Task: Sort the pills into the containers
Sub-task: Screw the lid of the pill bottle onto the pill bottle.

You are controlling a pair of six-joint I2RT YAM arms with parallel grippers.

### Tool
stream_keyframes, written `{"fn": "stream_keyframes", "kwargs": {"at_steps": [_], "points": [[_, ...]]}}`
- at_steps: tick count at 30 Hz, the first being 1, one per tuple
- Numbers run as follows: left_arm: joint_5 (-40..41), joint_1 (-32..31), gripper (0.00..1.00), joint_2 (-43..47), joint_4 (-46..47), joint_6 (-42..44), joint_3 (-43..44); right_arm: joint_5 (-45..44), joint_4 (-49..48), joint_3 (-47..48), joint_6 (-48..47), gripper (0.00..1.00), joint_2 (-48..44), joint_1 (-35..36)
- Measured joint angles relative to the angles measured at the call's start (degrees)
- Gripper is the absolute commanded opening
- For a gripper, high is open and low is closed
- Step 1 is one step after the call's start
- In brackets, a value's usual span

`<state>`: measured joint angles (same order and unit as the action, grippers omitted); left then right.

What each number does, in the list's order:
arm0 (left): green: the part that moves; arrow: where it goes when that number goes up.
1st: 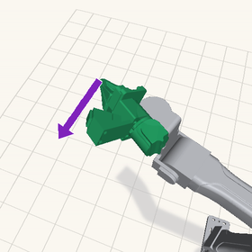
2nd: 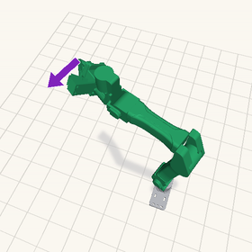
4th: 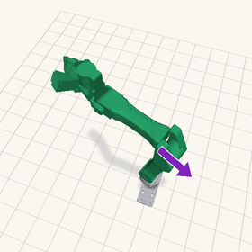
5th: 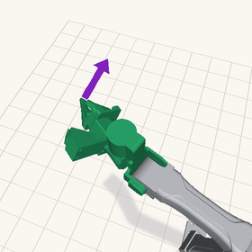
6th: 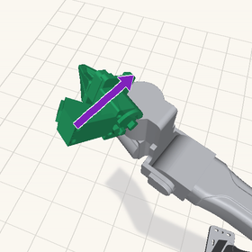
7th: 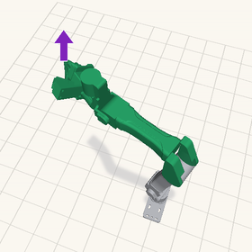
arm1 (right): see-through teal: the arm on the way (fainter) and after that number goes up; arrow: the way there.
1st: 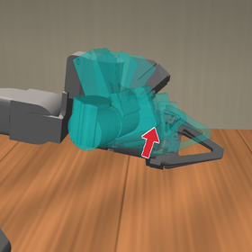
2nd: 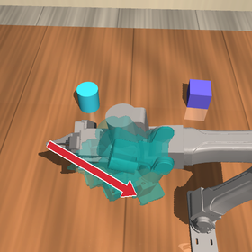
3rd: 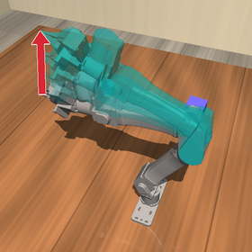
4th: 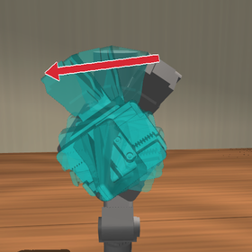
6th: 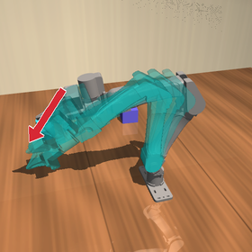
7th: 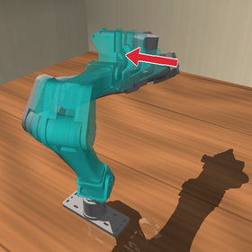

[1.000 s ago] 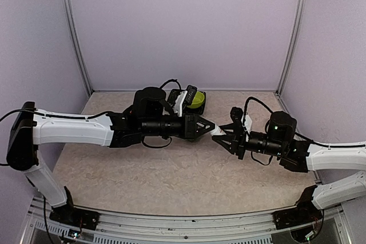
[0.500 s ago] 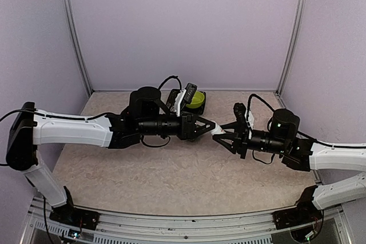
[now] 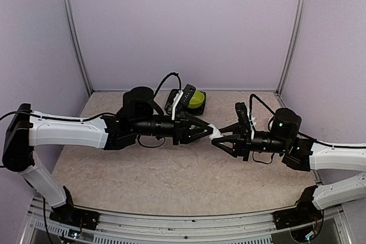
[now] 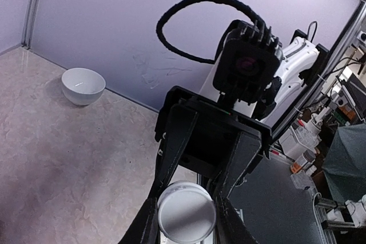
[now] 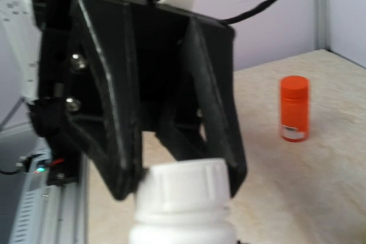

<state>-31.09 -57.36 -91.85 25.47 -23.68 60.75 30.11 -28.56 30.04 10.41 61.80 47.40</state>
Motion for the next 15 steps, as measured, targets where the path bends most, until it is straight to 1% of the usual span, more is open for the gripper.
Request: {"fn": "stream_keyframes", "kwargs": {"at_steps": [6,10,11,13,15], "points": [[-5.81,-0.02,0.19,1.64,-0.24,5.49,-0.33,6.80,-2.27,0.00,2.71,0.00,0.09,0.04],[-9.81,-0.04,0.22,2.25,-0.31,8.22,-0.33,11.37,-4.42,0.02,4.50,0.00,0.83,0.11],[-10.73,-0.04,0.24,2.27,-0.33,8.79,-0.33,12.44,-4.90,0.02,4.98,0.00,1.11,0.11],[-11.87,-0.04,0.32,2.36,-0.66,9.73,-0.33,13.84,-5.53,0.02,5.90,0.00,1.55,0.11],[-12.46,-0.09,0.33,2.38,-1.14,10.67,-0.33,14.86,-5.75,0.02,6.84,0.00,1.84,0.11]]}}
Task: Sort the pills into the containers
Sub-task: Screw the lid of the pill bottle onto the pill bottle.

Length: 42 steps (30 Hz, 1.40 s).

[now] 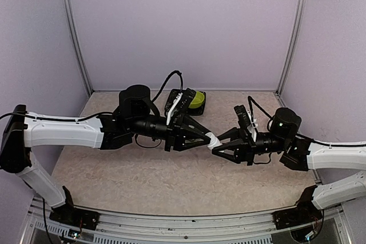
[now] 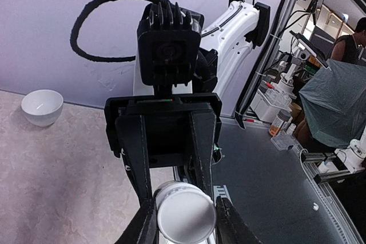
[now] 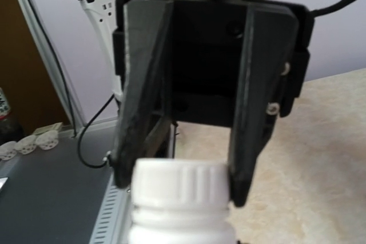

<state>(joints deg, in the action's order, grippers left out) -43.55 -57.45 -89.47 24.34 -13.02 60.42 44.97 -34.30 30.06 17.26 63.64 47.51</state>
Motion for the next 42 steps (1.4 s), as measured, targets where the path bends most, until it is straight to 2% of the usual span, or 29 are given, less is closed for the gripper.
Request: {"fn": "stream_keyframes", "kwargs": {"at_steps": [9,12,16,20,22,23,36,42], "points": [[1.51,-2.10,0.51,0.04,-2.05,2.89,0.04,1.01,0.61,0.66,1.79,0.00,1.86,0.87],[1.92,-2.25,0.53,0.17,-2.01,3.08,0.04,0.48,0.68,0.87,1.97,0.00,1.95,0.94],[2.21,-2.34,0.64,0.59,-2.03,3.15,0.02,-0.42,0.59,0.98,1.97,0.00,1.92,0.98],[2.56,-2.54,0.80,0.83,-1.97,3.06,-0.07,-1.36,0.61,1.05,1.99,0.00,1.92,0.98],[2.86,-2.71,0.96,1.09,-1.70,3.06,-0.33,-1.77,0.55,1.05,2.03,0.00,1.92,0.98],[3.06,-2.82,0.99,1.25,-1.62,3.04,-0.48,-1.99,0.46,1.05,2.12,0.00,1.92,0.98],[8.09,-2.56,0.99,4.81,1.70,-1.64,-4.15,-3.72,-0.48,1.05,2.29,0.00,0.17,0.98],[9.84,-1.42,0.99,5.70,4.26,-7.48,-4.92,-7.63,-0.44,1.03,2.12,0.00,-1.68,0.98]]}}
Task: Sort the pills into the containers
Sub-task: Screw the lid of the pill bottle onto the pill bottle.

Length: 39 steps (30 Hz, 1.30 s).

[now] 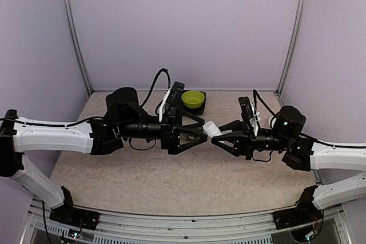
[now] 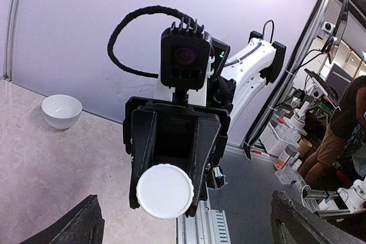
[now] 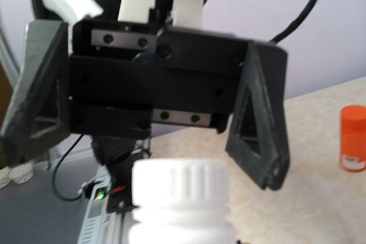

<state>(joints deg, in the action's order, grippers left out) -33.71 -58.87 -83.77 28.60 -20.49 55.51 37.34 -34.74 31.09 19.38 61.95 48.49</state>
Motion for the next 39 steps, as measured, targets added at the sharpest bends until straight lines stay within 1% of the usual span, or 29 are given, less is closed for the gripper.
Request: {"fn": "stream_keyframes", "kwargs": {"at_steps": [6,11,39], "points": [[0.96,0.02,0.99,0.02,1.81,-4.70,0.00,-4.35,0.83,0.02,-0.48,0.00,-1.18,0.00],[1.53,-0.09,0.99,0.02,2.47,-6.14,0.00,-5.49,1.38,0.02,-0.44,0.00,-0.63,0.00],[2.95,-0.70,0.99,-1.46,2.67,-6.32,1.01,-4.92,1.40,0.09,-0.37,0.00,1.64,0.00]]}}
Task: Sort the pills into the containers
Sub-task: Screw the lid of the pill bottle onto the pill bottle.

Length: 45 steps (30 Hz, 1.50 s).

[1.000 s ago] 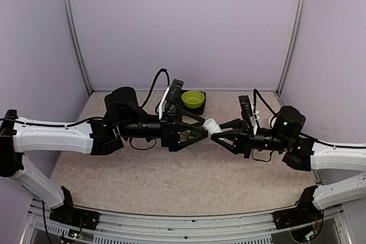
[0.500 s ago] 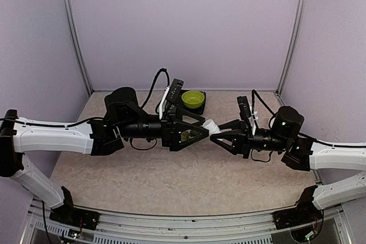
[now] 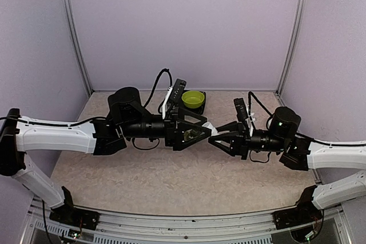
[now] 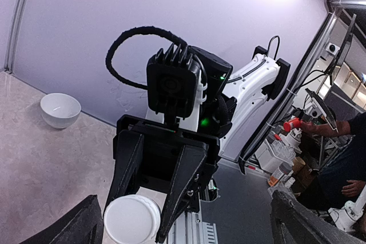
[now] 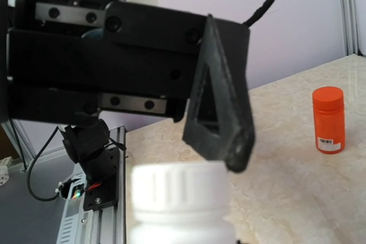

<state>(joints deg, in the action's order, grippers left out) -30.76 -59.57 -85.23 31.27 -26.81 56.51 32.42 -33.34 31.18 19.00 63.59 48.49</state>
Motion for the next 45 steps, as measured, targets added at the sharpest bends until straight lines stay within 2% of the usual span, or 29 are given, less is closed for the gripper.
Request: {"fn": "stream_keyframes", "kwargs": {"at_steps": [27,32,45], "points": [[-0.02,-1.03,0.99,-2.54,2.14,-0.11,2.12,3.02,-1.09,1.55,0.04,0.00,3.50,0.15],[2.10,-1.53,0.99,-2.47,2.14,-0.04,2.10,3.52,-1.64,1.57,0.15,0.00,3.69,0.15],[4.39,-1.29,0.99,-1.40,2.58,-1.36,-0.24,-1.77,1.42,1.57,-2.14,0.00,-2.84,0.13]]}}
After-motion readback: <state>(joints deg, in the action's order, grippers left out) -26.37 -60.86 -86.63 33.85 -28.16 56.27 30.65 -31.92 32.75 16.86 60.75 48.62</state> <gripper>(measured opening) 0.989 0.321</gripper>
